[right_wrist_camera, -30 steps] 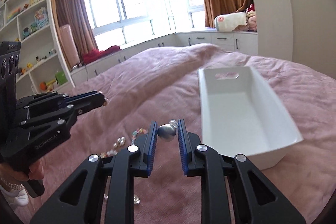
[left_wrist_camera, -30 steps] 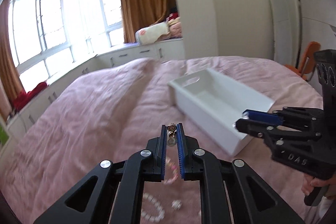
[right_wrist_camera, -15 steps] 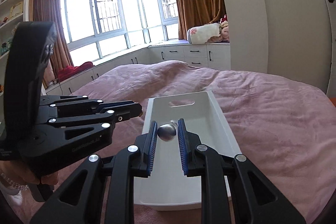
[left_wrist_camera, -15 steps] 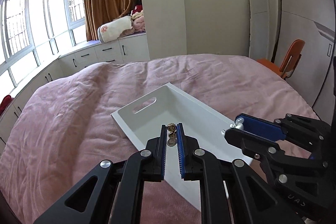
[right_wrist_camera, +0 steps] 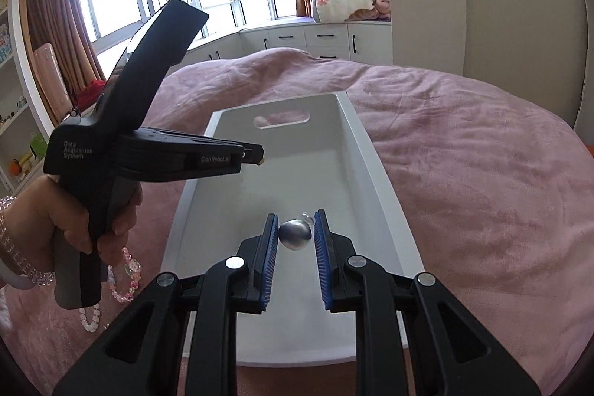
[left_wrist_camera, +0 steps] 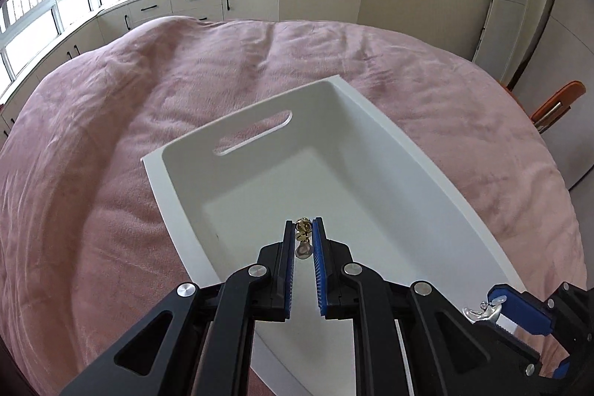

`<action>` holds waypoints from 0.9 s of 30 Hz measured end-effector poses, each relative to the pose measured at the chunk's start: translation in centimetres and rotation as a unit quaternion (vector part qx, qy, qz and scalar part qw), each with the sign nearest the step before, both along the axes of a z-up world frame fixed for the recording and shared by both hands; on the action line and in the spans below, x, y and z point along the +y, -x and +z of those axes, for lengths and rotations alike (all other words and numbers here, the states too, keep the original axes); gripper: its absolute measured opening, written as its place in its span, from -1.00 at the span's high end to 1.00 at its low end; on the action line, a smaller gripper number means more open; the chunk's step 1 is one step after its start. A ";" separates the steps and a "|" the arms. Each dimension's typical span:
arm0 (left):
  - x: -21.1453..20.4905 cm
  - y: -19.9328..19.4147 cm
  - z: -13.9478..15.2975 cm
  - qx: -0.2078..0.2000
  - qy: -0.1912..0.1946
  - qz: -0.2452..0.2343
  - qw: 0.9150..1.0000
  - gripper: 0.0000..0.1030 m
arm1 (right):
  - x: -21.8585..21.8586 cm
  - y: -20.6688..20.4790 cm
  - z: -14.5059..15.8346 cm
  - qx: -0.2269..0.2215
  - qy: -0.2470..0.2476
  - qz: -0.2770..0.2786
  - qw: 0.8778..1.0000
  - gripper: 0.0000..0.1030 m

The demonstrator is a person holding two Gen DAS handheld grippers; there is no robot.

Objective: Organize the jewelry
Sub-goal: 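Carry both pieces over the white tray and open both tools to drop them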

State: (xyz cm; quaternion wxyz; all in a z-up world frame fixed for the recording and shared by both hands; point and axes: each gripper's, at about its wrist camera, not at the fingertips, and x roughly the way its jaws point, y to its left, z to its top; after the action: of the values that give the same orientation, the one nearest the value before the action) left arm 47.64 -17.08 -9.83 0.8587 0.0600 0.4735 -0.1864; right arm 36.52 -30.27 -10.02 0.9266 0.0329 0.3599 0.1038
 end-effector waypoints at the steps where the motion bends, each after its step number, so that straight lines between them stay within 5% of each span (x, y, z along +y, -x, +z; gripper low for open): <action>1: 0.0 0.0 -0.4 0.006 0.000 0.003 1.000 0.72 | -0.1 -0.1 -0.5 0.010 -0.001 -0.001 1.000 0.60; 11: -0.6 0.8 -1.5 -0.002 -0.007 0.009 1.000 0.69 | 0.3 0.4 -1.5 0.023 0.012 -0.006 1.000 0.58; 13: -1.0 1.0 -1.5 -0.005 -0.013 0.005 1.000 0.41 | 0.5 0.5 -1.5 0.023 0.019 -0.006 1.000 0.58; 16: -1.1 1.3 -1.1 -0.018 -0.010 0.004 1.000 0.26 | 0.5 0.4 -1.3 0.020 0.020 -0.009 1.000 0.57; 18: -0.9 1.4 -0.6 -0.024 0.002 0.007 1.000 0.17 | 0.6 0.4 -1.1 0.017 0.021 -0.011 1.000 0.45; 22: 0.6 2.2 1.3 -0.051 0.039 0.021 0.998 -0.10 | 0.9 1.2 0.1 -0.010 0.027 -0.014 0.999 -0.10; 27: 4.2 4.4 5.1 -0.106 0.093 0.047 0.989 -0.36 | 1.5 2.9 2.6 -0.058 0.019 -0.002 0.998 -0.23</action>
State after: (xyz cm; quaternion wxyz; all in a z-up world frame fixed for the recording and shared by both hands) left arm 43.22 -12.91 -4.74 0.9136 -0.0229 0.3633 -0.1810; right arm 33.61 -28.77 -7.44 0.9465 0.0101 0.3075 0.0974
